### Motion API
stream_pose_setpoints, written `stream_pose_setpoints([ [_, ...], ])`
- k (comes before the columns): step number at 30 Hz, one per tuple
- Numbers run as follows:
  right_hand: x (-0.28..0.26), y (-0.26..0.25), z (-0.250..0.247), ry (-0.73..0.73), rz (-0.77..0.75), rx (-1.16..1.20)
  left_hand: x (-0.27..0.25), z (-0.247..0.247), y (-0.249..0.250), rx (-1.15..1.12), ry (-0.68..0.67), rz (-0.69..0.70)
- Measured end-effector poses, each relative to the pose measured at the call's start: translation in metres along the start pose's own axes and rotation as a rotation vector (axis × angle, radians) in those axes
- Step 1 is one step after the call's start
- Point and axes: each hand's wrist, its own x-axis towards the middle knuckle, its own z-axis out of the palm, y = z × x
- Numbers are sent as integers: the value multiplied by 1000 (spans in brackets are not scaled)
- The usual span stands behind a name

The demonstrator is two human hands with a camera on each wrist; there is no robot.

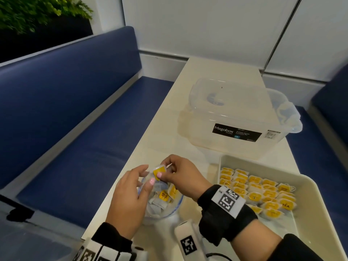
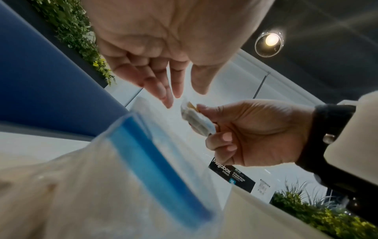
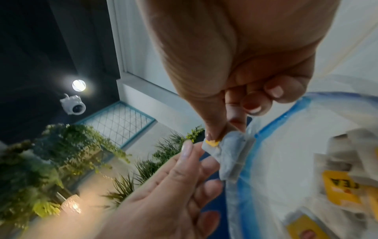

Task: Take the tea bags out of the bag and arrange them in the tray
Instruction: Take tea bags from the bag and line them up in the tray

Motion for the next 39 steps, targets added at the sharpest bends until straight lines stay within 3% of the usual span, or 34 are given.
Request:
stream_pose_setpoints([
  [5, -10, -11, -6, 11, -35, 172, 4, 6, 7, -178, -48, -78],
  [13, -19, -24, -33, 31, -159, -245, 10, 7, 12, -194, -58, -22],
  [17, -25, -27, -42, 97, -171, -191, 11, 14, 18, -324, -81, -33],
  [20, -32, -26, -49, 125, -153, -138, 11, 21, 26, -404, -109, -45],
  [28, -66, -19, -96, 175, -109, -353, 11, 45, 50, -328, -255, 73],
  [35, -110, -20, -172, 216, -28, -556, 15, 73, 48, -229, -368, 161],
  [39, -131, -5, -216, 215, 91, -728, 10, 81, 43, -185, -441, 172],
])
